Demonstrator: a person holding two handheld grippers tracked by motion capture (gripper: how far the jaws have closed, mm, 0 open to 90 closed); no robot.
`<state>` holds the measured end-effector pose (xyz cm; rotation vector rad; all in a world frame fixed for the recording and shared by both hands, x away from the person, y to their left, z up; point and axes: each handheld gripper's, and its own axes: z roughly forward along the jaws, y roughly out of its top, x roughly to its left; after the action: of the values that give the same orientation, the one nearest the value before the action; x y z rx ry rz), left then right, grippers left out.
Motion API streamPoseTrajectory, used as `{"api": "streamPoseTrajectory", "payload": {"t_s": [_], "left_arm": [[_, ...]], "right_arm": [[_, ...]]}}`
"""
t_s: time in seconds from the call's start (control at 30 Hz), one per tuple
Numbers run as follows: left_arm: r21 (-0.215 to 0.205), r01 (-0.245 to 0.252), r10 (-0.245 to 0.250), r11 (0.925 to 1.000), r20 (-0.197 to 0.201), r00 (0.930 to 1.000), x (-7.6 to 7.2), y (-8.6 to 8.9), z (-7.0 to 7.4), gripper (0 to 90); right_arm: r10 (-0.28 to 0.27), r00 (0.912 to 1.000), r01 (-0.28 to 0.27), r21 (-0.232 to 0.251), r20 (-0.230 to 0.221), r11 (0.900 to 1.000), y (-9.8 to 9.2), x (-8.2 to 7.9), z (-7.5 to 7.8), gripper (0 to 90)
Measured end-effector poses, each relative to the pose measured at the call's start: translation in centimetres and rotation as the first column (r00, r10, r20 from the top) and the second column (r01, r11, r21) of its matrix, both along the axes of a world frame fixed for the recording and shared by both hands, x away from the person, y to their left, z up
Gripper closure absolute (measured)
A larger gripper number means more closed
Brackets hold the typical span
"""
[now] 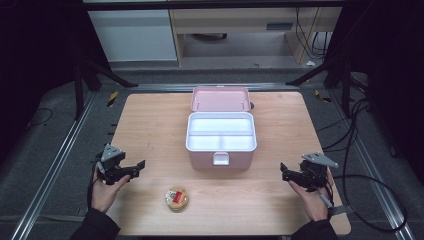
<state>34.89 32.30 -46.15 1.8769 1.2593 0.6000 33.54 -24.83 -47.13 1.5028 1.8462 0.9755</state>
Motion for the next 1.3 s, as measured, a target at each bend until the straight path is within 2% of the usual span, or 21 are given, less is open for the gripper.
{"api": "streamPoseTrajectory", "payload": {"t_s": [0.17,0.4,0.5,0.6,0.67,0.83,0.93,1.0,1.17,1.3], "left_arm": [[-0.011,0.029,-0.029,0.9995,0.000,0.9996,-1.0,-0.8,1.3,17.0],[0.013,0.064,-0.063,0.9978,-0.059,0.9962,-2.0,-1.6,0.9,19.8],[0.016,0.085,-0.084,0.9962,-0.065,0.9943,-2.2,-2.2,1.0,19.9],[0.023,0.123,-0.120,0.9922,-0.085,0.9891,-2.5,-2.9,1.0,20.1],[0.043,0.148,-0.144,0.9880,-0.095,0.9851,-2.7,-3.7,0.9,20.1],[0.082,0.234,-0.222,0.9687,-0.135,0.9656,-3.2,-5.8,0.8,19.0],[0.097,0.287,-0.269,0.9529,-0.169,0.9482,-3.5,-7.1,0.6,18.7],[0.118,0.313,-0.288,0.9425,-0.189,0.9388,-3.6,-7.8,0.4,18.5],[0.116,0.353,-0.321,0.9285,-0.224,0.9200,-3.9,-9.0,0.2,17.9],[0.126,0.392,-0.349,0.9114,-0.270,0.8975,-4.1,-10.2,0.0,16.8]], "right_arm": [[0.034,0.9993,-0.034,-0.024,0.015,0.999,1.1,-0.2,0.4,9.0],[0.064,0.9980,-0.064,-0.045,-0.003,0.997,1.7,-0.4,0.0,9.1],[0.074,0.9972,-0.074,-0.048,-0.009,0.996,1.9,-0.5,-0.1,9.2],[0.076,0.9969,-0.077,-0.065,-0.023,0.995,2.1,-0.6,-0.2,9.3],[0.076,0.9968,-0.078,-0.073,-0.026,0.994,2.1,-0.7,-0.3,9.4],[0.073,0.9967,-0.075,-0.082,-0.035,0.994,2.1,-0.5,-0.4,9.5],[0.080,0.9956,-0.084,-0.098,-0.048,0.992,2.2,-0.5,-0.7,9.5],[0.083,0.9948,-0.089,-0.109,-0.060,0.990,2.2,-0.4,-0.8,9.4],[0.078,0.9950,-0.084,-0.113,-0.062,0.990,2.2,-0.3,-0.9,9.6],[0.073,0.9952,-0.080,-0.115,-0.065,0.990,2.1,-0.3,-1.0,9.7]]}}
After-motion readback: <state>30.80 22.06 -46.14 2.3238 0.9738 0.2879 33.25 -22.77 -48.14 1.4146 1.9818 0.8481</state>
